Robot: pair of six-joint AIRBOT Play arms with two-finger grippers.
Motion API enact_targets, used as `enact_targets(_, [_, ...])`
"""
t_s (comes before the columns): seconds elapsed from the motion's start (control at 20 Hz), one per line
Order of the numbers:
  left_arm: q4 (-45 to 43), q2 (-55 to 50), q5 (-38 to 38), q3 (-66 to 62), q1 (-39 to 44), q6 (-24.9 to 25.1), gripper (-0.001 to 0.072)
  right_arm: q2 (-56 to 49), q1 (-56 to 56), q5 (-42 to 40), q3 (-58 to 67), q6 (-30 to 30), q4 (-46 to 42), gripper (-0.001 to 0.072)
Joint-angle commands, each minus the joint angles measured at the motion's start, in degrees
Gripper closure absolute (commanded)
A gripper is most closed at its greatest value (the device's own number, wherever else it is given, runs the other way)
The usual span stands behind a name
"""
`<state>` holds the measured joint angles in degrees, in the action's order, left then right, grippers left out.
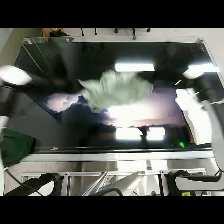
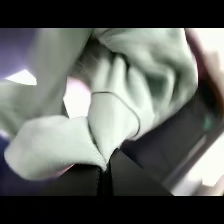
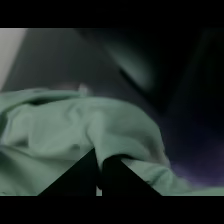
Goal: Fold the shirts.
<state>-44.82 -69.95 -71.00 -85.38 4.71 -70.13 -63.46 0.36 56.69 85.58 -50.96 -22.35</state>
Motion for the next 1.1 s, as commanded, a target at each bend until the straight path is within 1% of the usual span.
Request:
enact_targets(0.0, [6.32, 4.11, -2.08, -24.37, -9.05, -4.17, 0.0693, 3.65, -3.89, 4.66, 25.53, -3.10, 3.34, 0.0692])
enact_targets(0.1, [6.36, 4.07, -2.16, -37.64, -10.51, -7.41, 0.0693, 4.15, -3.89, 5.22, 38.42, -3.10, 3.32, 0.0691])
enact_targets(0.15, [6.49, 4.57, -1.57, -41.46, -10.88, -8.48, 0.0693, 5.29, -3.89, 4.66, 41.83, -3.06, 2.73, 0.0691])
enact_targets(0.2, [6.54, 6.05, 0.02, -42.64, -11.23, -8.83, 0.0692, 6.99, -3.89, 3.93, 42.53, -2.93, 1.62, 0.0691])
enact_targets(0.3, [6.38, 10.97, 4.81, -37.75, -11.41, -8.31, 0.0692, 9.92, -3.89, 4.31, 41.83, -2.86, -3.56, 0.0691])
enact_targets(0.4, [6.32, 16.06, 9.22, -27.26, -11.39, -6.12, 0.0693, 11.13, -3.89, 5.49, 38.93, -2.86, -6.64, 0.0690])
enact_targets(0.55, [6.21, 17.75, 9.27, -12.02, -9.51, -5.11, 0.0692, 9.86, -3.82, 9.68, 29.38, -2.89, -6.27, 0.0690])
enact_targets(0.65, [5.31, 14.71, 9.20, -3.72, -6.43, -4.11, 0.0691, 6.78, -3.74, 12.13, 20.98, -2.91, -5.95, 0.0690])
enact_targets(0.75, [5.29, 8.48, 9.81, 4.26, -2.73, -1.29, 0.0690, 2.14, -2.56, 12.17, 12.37, -2.58, -5.99, 0.0690])
enact_targets(0.85, [5.31, 0.02, 12.83, 9.94, 0.33, 1.84, 0.0689, -4.70, -1.40, 10.47, 4.61, 0.26, -6.08, 0.0689])
enact_targets(0.95, [5.49, -10.54, 17.92, 12.74, 2.08, 5.07, 0.0684, -13.42, -1.01, 6.03, -0.66, 2.10, -6.43, 0.0680])
enact_targets(1.0, [5.49, -15.85, 18.73, 11.69, 2.03, 5.44, 0.0564, -18.27, -1.25, 4.20, -1.14, 2.10, -6.38, 0.0611])
enact_targets(1.05, [5.55, -20.55, 17.44, 9.01, 1.33, 5.42, 0.0147, -22.01, -1.77, 2.58, -0.74, 2.08, -5.99, 0.0479])
